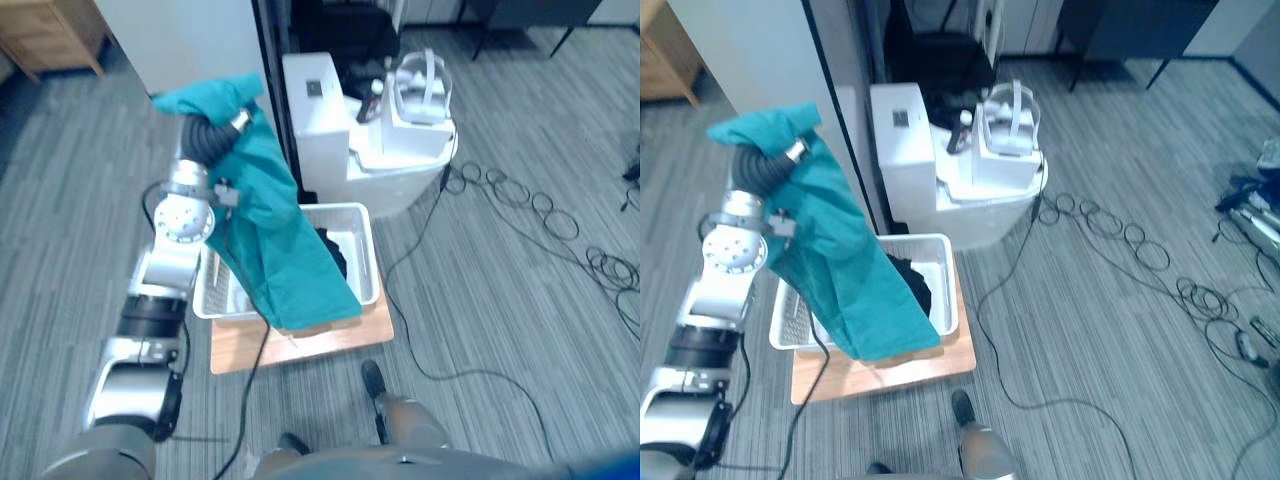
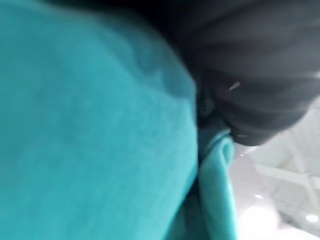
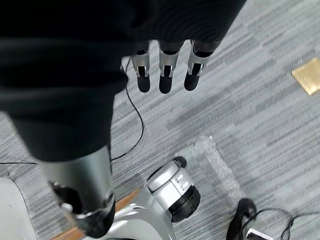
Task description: Tidy the bed and pick cloth on bed and put in laundry
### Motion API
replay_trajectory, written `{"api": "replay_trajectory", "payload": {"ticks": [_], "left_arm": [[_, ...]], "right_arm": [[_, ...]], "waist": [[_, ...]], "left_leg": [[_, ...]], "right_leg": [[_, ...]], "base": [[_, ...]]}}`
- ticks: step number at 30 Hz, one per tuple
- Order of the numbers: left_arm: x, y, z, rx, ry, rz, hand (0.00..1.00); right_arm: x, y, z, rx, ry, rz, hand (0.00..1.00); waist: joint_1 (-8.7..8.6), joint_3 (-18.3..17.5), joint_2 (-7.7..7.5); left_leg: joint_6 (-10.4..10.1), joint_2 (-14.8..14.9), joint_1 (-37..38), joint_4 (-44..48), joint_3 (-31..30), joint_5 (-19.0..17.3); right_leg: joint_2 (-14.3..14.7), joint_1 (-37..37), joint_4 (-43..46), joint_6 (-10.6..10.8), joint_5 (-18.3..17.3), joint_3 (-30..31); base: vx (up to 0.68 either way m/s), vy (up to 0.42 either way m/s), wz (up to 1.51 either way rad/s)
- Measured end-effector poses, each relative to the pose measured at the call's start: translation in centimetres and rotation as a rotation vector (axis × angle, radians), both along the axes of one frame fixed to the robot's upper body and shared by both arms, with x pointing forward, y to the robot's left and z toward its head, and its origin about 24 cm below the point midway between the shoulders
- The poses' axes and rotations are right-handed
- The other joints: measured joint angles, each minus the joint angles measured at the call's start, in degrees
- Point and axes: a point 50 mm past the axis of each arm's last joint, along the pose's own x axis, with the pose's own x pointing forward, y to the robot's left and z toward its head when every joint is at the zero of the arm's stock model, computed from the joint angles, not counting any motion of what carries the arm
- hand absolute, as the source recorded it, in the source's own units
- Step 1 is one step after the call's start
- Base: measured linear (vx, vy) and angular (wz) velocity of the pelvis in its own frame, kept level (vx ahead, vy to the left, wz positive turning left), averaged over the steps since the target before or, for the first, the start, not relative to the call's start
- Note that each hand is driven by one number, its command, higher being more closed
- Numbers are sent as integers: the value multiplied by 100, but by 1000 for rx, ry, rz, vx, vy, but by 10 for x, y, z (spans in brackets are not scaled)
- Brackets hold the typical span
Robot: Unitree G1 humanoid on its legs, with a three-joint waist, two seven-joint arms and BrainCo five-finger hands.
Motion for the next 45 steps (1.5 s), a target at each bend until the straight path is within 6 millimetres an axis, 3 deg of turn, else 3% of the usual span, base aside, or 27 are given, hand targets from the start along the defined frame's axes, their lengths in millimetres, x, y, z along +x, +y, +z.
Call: {"api": "replay_trajectory", "payload": {"ticks": [3,10,14,17,20,22,29,34,38,45], "left_arm": [[1,0,3,77,-28,28,100],[4,-22,4,130,4,-134,100],[-2,-33,-26,138,118,-248,100],[-19,-46,-59,62,186,-351,100],[-33,-57,-91,6,270,-392,100],[-35,-58,-97,-11,291,-393,100],[-35,-48,-118,-68,380,-305,100],[-19,-17,-136,-150,475,-88,100],[-4,11,-121,-241,459,19,100],[15,10,-110,-92,560,22,100]], "right_arm": [[10,2,3,13,-47,26,0],[31,4,13,31,-177,88,0],[34,3,15,39,-201,83,0],[34,4,15,48,-206,76,0],[33,6,15,57,-203,89,0],[32,6,15,56,-201,88,0],[38,5,19,38,-238,118,0],[46,4,23,19,-267,150,0],[50,5,25,11,-274,162,0],[63,2,34,-2,-321,181,0]], "waist": [[-41,87,20],[34,255,47],[27,297,68],[23,360,152],[141,386,176],[170,396,162],[202,568,147],[198,702,135],[213,846,124],[229,1208,129]], "left_leg": [[-6,64,-128,114,94,-5],[11,284,-395,639,138,-306],[34,433,-560,1022,136,-500],[52,533,-650,1274,135,-626],[43,679,-726,1517,139,-745],[54,705,-744,1552,134,-794],[24,938,-1037,1839,130,-822],[52,1169,-1340,2185,105,-855],[68,1230,-1562,2372,46,-884],[125,1266,-1847,2644,-27,-971]], "right_leg": [[26,-127,2,-16,96,44],[85,-352,231,-24,101,57],[102,-392,232,-29,110,80],[121,-393,232,-29,111,109],[208,-392,227,-48,168,174],[221,-392,226,-50,172,181],[335,-562,166,-96,226,188],[450,-745,173,-102,228,189],[448,-893,203,-110,232,168],[403,-1116,289,-106,235,118]], "base": [[-17,-20,-8],[-62,-32,-2],[-77,-49,-6],[-62,-50,-5],[-58,-59,-10],[-58,-62,-2],[-44,-87,-1],[-39,-93,-3],[-67,-69,4],[-52,-55,3]]}}
